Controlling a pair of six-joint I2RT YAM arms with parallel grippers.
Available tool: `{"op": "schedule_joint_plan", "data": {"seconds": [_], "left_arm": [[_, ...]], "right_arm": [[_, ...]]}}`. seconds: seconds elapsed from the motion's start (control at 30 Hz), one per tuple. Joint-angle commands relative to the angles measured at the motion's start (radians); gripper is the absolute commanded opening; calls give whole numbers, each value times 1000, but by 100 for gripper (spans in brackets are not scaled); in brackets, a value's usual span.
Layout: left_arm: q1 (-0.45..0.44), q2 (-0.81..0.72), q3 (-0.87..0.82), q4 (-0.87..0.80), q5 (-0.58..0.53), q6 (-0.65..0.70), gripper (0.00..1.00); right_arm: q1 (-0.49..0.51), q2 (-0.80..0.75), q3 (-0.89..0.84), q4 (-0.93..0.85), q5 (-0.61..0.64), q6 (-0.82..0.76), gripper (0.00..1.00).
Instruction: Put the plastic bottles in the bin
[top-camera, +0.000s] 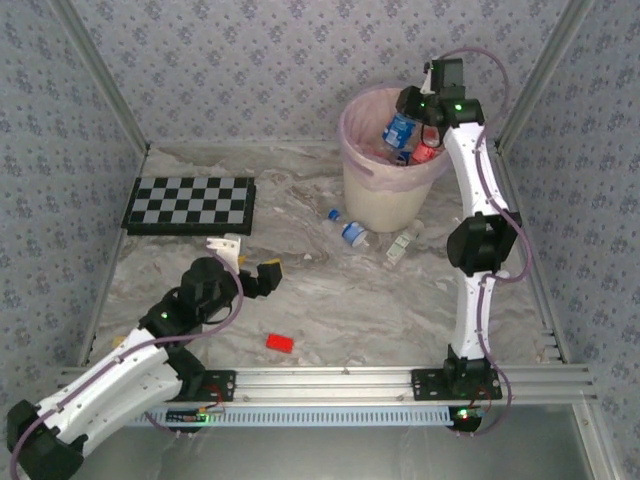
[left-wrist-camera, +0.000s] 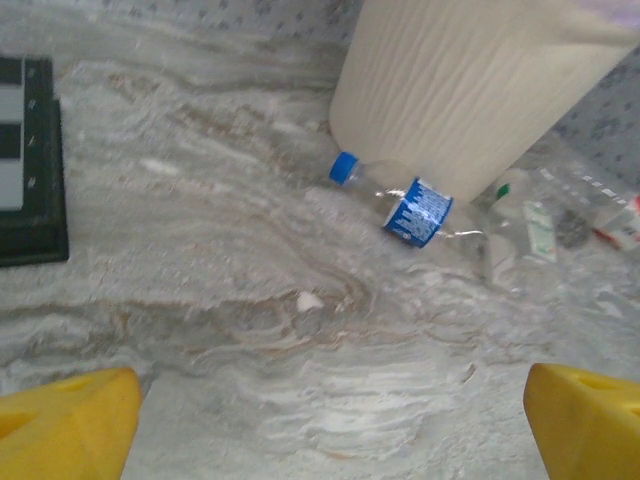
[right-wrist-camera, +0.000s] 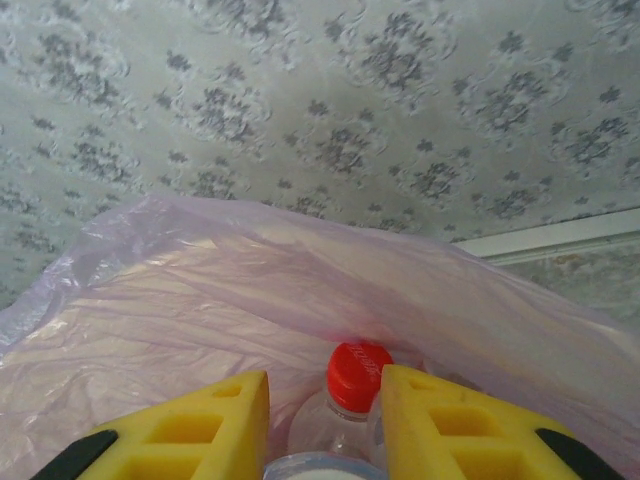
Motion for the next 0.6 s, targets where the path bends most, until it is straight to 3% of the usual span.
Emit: {"op": "schedule_joint_plan", "data": {"seconds": [0.0,0.27,0.57], "left_arm": [[14,23,40,-47,4,-33,98],[28,105,43,1,25,-55,98],[41,241,70,50,65,-58,99]], "right_arm": [[7,10,51,-166,19,-16,47],[9,-104,139,-206,133,-107,98],[-21,-274,-80,-142,157,-154,97]]}}
